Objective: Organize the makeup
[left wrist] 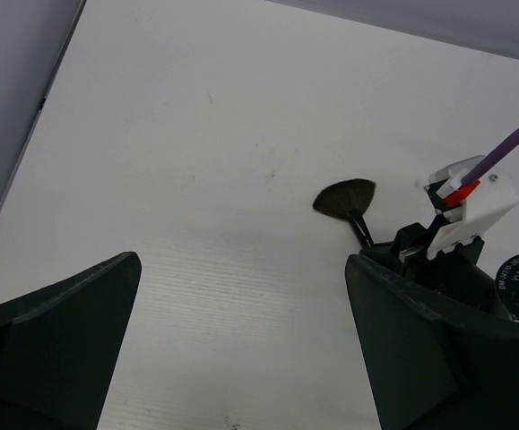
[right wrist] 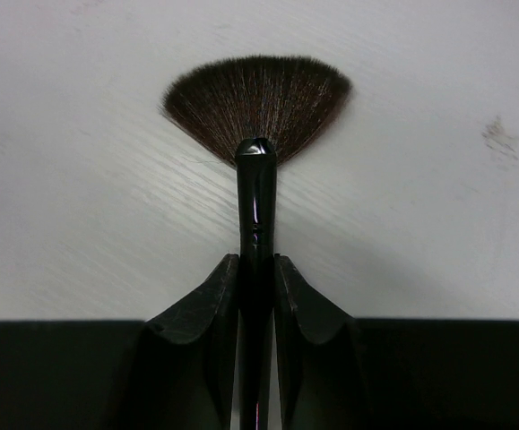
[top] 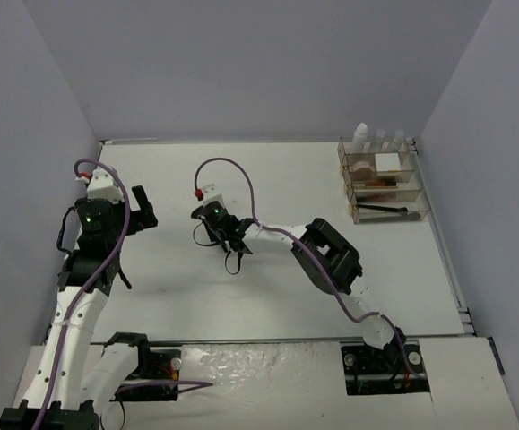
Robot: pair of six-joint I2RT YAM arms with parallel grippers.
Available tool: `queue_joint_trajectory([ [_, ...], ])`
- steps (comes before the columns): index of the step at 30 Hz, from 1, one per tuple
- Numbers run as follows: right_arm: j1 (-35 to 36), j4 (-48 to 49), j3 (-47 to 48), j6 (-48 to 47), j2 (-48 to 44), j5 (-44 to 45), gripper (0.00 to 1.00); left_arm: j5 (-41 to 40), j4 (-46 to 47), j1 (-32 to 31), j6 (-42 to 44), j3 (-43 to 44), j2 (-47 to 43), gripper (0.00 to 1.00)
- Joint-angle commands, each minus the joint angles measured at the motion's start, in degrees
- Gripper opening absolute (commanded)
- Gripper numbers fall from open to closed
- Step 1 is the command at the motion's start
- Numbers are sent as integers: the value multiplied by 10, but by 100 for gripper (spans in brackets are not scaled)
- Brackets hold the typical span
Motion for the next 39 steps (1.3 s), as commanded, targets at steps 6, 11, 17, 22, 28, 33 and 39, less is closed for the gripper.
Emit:
queue_joint_trajectory([
  [6, -121, -8, -148, 43, -243, 67, 0, 0, 32, 3, 1, 8, 2, 97],
  [11, -237, 1, -245, 82, -372, 75, 0, 2, 32, 3, -1, 8, 2, 97],
  [17, -426, -1, -326, 201, -472, 95, 0, 3, 31, 3, -1, 8, 1, 97],
  [22, -533, -23, -347, 310, -474, 88, 0, 6, 32, 3, -3, 8, 1, 97],
  [28, -579, -28, -340, 395, -422, 86, 0, 7, 33, 3, -3, 9, 0, 97],
  [33, -579, -39, -326, 441, -385, 111, 0, 7, 32, 3, -2, 9, 0, 97],
  [39, -575, -46, -326, 483, -362, 132, 1, 9, 33, 3, -3, 9, 1, 97],
])
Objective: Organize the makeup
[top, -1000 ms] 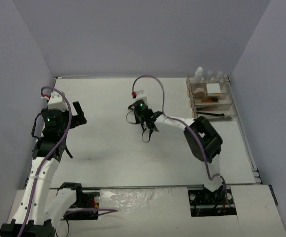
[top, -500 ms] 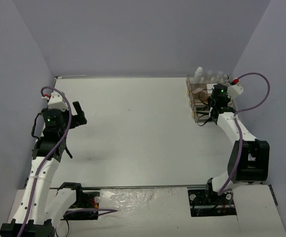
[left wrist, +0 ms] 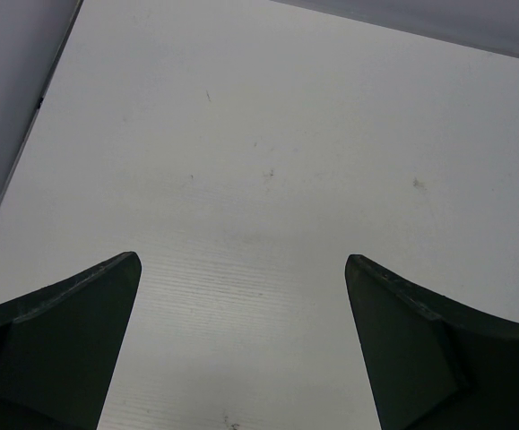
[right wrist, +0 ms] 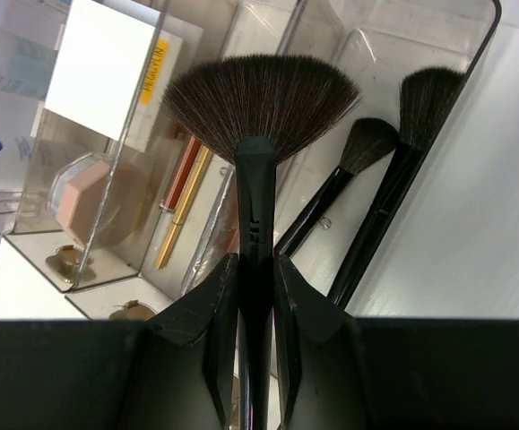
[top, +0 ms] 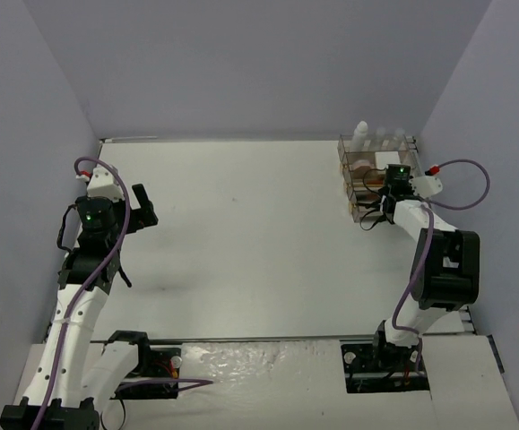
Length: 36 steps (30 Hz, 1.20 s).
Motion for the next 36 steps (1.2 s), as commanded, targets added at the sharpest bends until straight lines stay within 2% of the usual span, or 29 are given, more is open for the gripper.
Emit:
queue_joint_trajectory([
  [1, 6, 10, 25, 59, -1, 53, 3, 6, 33, 3, -3, 9, -1, 97],
  [11, 11, 11, 19, 79, 20, 63, 23, 9, 33, 3, -4, 10, -1, 97],
  [16, 12, 11, 14, 92, 18, 75, 26, 9, 33, 3, -4, 10, 0, 97],
  [20, 11, 15, 18, 88, 13, 64, 33, 9, 33, 3, -4, 9, -2, 97],
  [24, 20, 36, 16, 25, -30, 55, 47, 8, 33, 3, -3, 9, -2, 97],
  [27, 25, 48, 15, -72, -77, 47, 60, 8, 33, 3, -3, 10, -4, 97],
  [29, 25, 46, 12, -129, -128, 39, 78, 7, 33, 3, -2, 10, -6, 97],
  [32, 25, 33, 0, -221, -207, 23, 96, 7, 32, 4, -1, 10, -10, 97],
  [36, 25, -3, -29, -302, -323, -13, 100, 5, 30, 4, 0, 10, -17, 97],
])
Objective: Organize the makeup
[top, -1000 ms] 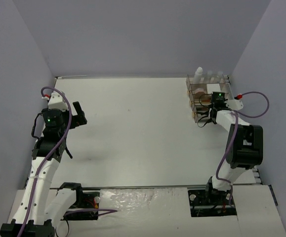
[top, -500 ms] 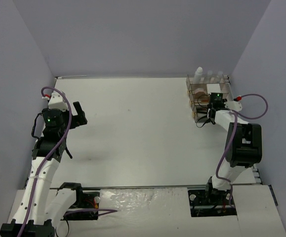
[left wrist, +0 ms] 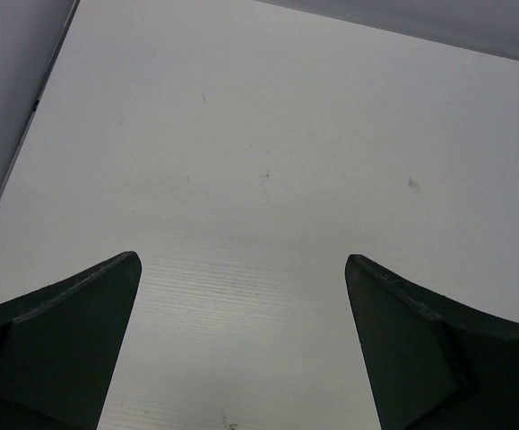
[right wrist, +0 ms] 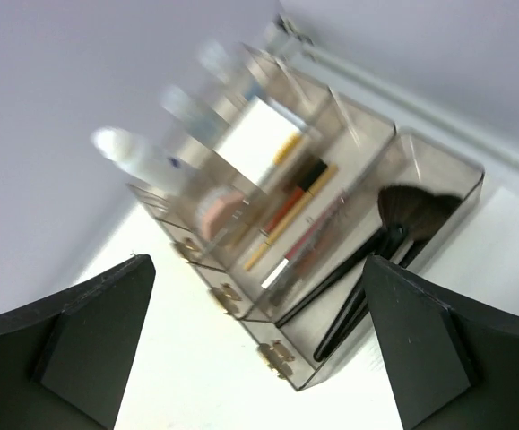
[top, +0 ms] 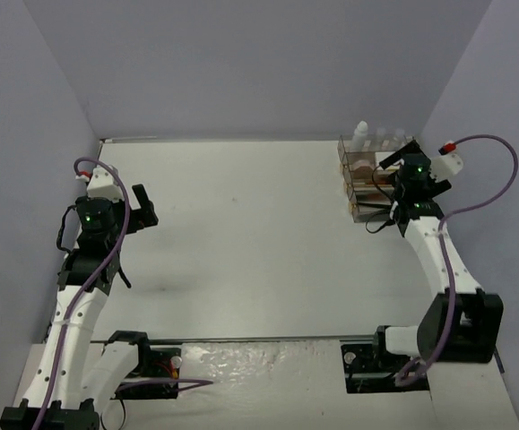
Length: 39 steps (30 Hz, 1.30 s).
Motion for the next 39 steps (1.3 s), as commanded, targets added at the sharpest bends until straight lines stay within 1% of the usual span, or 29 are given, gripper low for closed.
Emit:
queue_joint_trajectory([
  [1, 0, -17, -29, -147, -151, -28, 100, -1, 30, 4, 1, 10, -14, 97],
  [5, 1, -62, -67, -185, -271, -71, 100, -3, 18, 3, 8, 12, -23, 97],
  [6, 2, -64, -69, -185, -276, -72, 100, -3, 16, 3, 9, 12, -24, 97],
  [7, 13, -82, -84, -184, -322, -59, 100, -3, 3, 3, 13, 11, -32, 97],
  [8, 33, -89, -94, -187, -347, -49, 100, -3, -4, 3, 16, 9, -38, 97],
  [10, 68, -98, -112, -196, -389, -37, 100, -5, -19, 3, 22, 5, -51, 97],
  [17, 146, -147, -154, -233, -518, -14, 100, -10, -74, 3, 46, -13, -116, 97],
  [20, 178, -170, -150, -239, -542, 1, 100, -8, -93, 3, 50, -18, -142, 97],
  [23, 196, -186, -141, -242, -554, 6, 100, -4, -104, 3, 51, -22, -156, 97],
  [28, 203, -189, -138, -247, -557, 7, 100, 9, -106, 3, 49, -33, -168, 97],
  [39, 203, -177, -141, -249, -541, 6, 100, 3, -111, 3, 45, -49, -178, 97],
])
